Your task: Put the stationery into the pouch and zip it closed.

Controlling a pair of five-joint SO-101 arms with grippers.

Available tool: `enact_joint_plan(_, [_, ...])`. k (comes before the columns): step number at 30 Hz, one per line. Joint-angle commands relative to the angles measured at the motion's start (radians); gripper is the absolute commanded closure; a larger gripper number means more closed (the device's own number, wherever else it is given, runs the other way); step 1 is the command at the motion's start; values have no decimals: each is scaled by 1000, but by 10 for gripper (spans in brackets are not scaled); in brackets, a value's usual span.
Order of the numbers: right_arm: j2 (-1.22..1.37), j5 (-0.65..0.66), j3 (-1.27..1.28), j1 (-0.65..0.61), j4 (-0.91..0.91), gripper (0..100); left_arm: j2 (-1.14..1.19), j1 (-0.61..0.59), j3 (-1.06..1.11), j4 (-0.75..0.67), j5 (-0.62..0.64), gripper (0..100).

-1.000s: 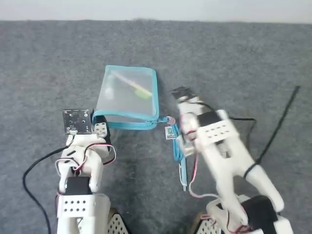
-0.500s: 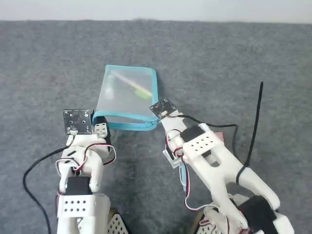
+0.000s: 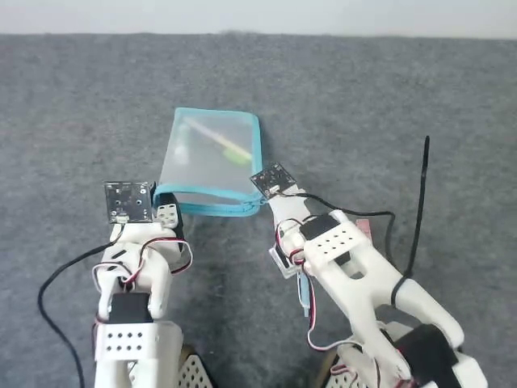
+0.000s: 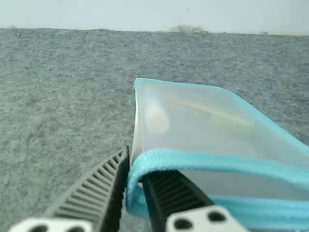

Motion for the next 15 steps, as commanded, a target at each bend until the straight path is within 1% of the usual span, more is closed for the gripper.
enact_joint_plan(1, [-16,-71,-11,-13,-24,803,11,5,-22,-38,-11,988])
enact_joint_plan(3, [-16,-104,-23,-12,-28,801,12,5,-22,-38,-11,988])
enact_joint_plan(7, [-2,-140,-14,-10,-113,804,12,5,-21,-37,-11,988])
enact_joint_plan(10, [-2,-138,14,-7,-148,804,11,5,-21,-37,-11,988])
enact_joint_plan(15, [-2,-138,28,-5,-140,805,11,5,-21,-37,-11,988])
